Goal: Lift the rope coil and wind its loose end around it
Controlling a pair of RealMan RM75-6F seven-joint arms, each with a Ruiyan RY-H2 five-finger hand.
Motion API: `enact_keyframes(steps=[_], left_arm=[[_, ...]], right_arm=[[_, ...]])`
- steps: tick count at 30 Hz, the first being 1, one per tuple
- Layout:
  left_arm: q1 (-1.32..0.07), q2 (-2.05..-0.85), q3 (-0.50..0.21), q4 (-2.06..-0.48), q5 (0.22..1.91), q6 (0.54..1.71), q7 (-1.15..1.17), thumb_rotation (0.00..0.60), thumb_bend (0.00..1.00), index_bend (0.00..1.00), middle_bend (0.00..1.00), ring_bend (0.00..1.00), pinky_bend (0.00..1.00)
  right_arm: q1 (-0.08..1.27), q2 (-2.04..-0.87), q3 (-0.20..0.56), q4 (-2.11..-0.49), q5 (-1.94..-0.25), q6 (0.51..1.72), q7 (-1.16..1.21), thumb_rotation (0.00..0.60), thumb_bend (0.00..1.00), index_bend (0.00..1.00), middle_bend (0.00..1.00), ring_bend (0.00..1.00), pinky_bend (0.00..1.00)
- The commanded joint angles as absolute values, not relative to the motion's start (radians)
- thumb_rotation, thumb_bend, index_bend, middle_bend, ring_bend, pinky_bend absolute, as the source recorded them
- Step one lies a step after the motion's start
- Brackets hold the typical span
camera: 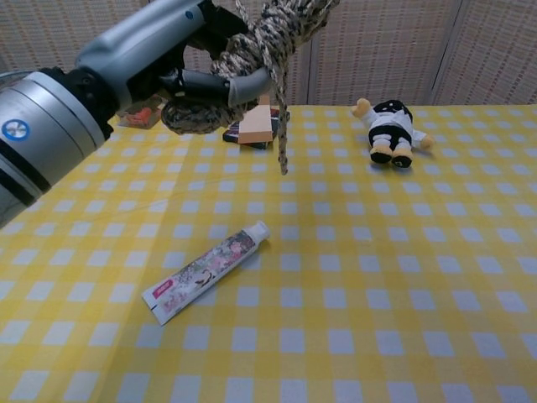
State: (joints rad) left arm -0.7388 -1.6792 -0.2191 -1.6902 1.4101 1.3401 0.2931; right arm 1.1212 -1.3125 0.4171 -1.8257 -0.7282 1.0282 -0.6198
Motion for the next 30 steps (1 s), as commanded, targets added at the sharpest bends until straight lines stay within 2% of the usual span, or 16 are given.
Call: enact_keyframes(steps=[1, 11, 22, 30], left_arm=[[-0.722, -1.67, -0.215, -1.674, 1.455, 1.372, 0.242, 0.351, 0.36, 0.77, 0.73, 0.51, 0.16], [-0.688, -1.632, -0.239, -1.675, 1.497, 1.419, 0.141, 0.352, 0.36, 0.77, 0.73, 0.51, 0.16], [-0.669, -1.589, -0.295, -1.694, 1.445, 1.416, 0.119, 0.352, 0.36, 0.77, 0.73, 0.51, 0.16], [-0.669, -1.591, -0.335, -1.691, 1.391, 1.41, 0.137, 0.354, 0.36, 0.77, 0.73, 0.51, 0.16]], right_arm=[[1.115, -1.316, 0.402, -1.794, -0.716, 1.025, -0.595, 0.6, 0.39, 0.6, 0.17, 0.0, 0.0], [1.076, -1.333, 0.329, -1.705, -0.734, 0.994, -0.522, 0.6, 0.39, 0.61, 0.17, 0.0, 0.0], [1.023, -1.391, 0.214, -1.611, -0.796, 0.949, -0.48, 0.6, 0.39, 0.61, 0.17, 0.0, 0.0], [0.995, -1.422, 0.136, -1.599, -0.837, 0.928, -0.506, 0.6, 0.39, 0.61, 0.17, 0.0, 0.0]])
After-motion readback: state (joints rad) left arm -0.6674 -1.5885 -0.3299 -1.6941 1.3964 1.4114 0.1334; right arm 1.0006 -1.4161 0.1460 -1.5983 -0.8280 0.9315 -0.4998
